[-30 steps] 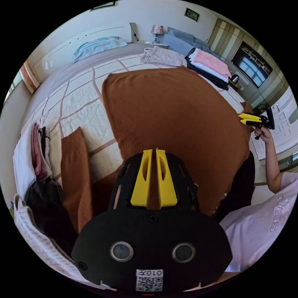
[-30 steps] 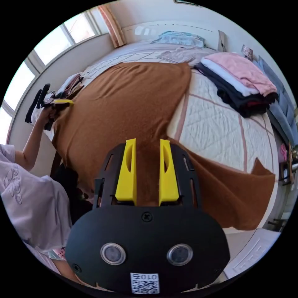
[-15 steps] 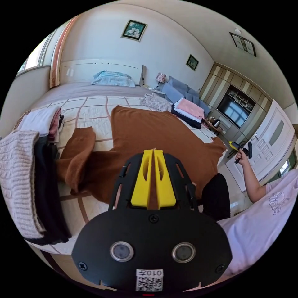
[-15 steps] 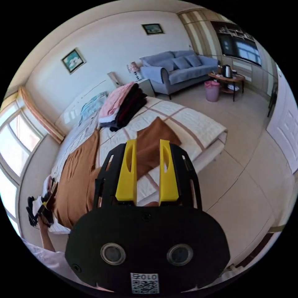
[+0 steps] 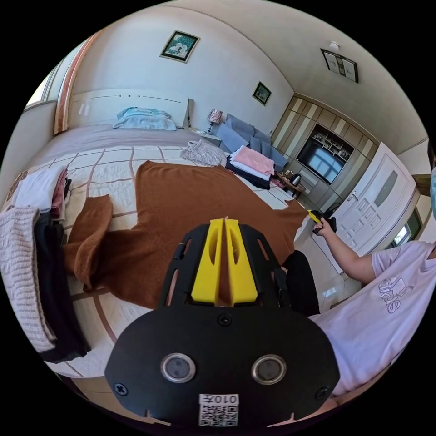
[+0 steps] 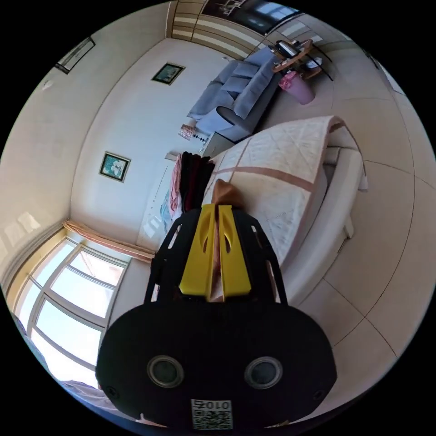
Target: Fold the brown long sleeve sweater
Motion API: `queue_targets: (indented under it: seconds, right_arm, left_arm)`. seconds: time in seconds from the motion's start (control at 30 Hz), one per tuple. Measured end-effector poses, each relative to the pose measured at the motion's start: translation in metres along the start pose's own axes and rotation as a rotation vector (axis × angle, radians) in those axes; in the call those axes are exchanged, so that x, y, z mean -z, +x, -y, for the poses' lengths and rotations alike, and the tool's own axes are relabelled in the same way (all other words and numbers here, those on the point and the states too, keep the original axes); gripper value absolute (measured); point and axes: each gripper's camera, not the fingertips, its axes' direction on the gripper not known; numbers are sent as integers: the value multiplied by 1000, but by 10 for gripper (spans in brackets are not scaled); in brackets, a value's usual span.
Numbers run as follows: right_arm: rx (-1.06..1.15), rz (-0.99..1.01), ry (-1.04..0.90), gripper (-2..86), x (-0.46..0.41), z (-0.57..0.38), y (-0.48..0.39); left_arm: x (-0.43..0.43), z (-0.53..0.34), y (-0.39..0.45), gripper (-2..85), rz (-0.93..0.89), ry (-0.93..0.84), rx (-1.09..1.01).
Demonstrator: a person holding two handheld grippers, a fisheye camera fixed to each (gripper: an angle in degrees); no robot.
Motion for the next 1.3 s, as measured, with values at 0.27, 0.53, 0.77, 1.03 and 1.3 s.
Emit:
queue_targets:
  seconds: [0.27,0.53,0.77,1.03,1.3]
  right_arm:
    - [1308,71,-500,36,-74,-197,-333]
    - [1429,35,-1022,83,-168,-409,-343]
    - [1128,137,-891,65,-97,-351,-305]
    - [938,-11,-577,60,-47,-300,-267]
    - [906,-186,-532,65,-50,-294,-245]
  left_arm:
    - [1,-18,-7,29,-39,9,25]
    - [-57,-33,-27,113,-107,-170,121]
    - [-42,-66,-46,140,15,-217,228]
    - [-55,-45,-16,143,93,-194,110]
    - [-102,-26,-7,81,181,-322,54]
